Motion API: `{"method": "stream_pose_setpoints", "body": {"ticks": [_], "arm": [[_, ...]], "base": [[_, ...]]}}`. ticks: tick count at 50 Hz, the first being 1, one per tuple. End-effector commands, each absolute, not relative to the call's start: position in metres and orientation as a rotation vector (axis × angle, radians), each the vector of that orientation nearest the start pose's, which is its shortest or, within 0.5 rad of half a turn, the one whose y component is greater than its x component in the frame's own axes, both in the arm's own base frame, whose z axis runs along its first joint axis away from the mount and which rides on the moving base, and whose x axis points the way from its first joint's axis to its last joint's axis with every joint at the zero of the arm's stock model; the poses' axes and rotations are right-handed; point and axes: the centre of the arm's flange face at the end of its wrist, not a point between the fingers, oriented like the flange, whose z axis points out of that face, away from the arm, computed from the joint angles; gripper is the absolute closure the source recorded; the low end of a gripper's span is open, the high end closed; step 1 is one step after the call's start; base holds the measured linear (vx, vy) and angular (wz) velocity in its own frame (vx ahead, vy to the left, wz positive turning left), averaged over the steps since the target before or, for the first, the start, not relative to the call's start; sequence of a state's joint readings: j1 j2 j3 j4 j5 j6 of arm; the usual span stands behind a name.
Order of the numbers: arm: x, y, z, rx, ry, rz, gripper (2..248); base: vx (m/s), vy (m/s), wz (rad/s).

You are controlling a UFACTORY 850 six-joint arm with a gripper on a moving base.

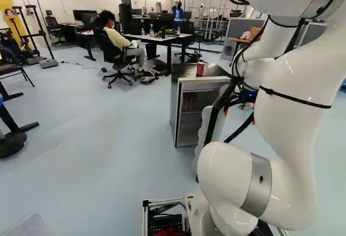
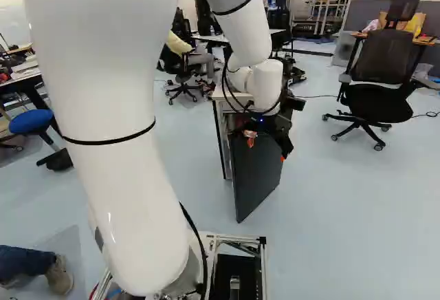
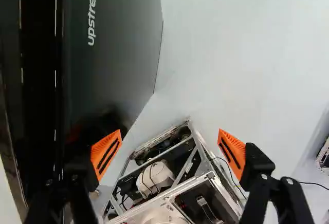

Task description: Grab a drink from the fridge

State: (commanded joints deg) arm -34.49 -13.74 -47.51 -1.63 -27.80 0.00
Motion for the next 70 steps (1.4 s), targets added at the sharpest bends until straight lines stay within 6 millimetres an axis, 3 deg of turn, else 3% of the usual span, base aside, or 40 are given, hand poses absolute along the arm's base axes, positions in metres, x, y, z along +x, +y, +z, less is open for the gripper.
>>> {"method": "stream_pose_setpoints", "body": {"ticks": [34, 70], "arm": [[0.406, -0.253, 0.383, -3.144, 0.725, -0.195, 3], [0.446, -0.245, 0.384, -3.233, 0.510, -0.269, 3]], "base": [[0.000, 0.000, 0.000], [0.000, 0.000, 0.000]]}}
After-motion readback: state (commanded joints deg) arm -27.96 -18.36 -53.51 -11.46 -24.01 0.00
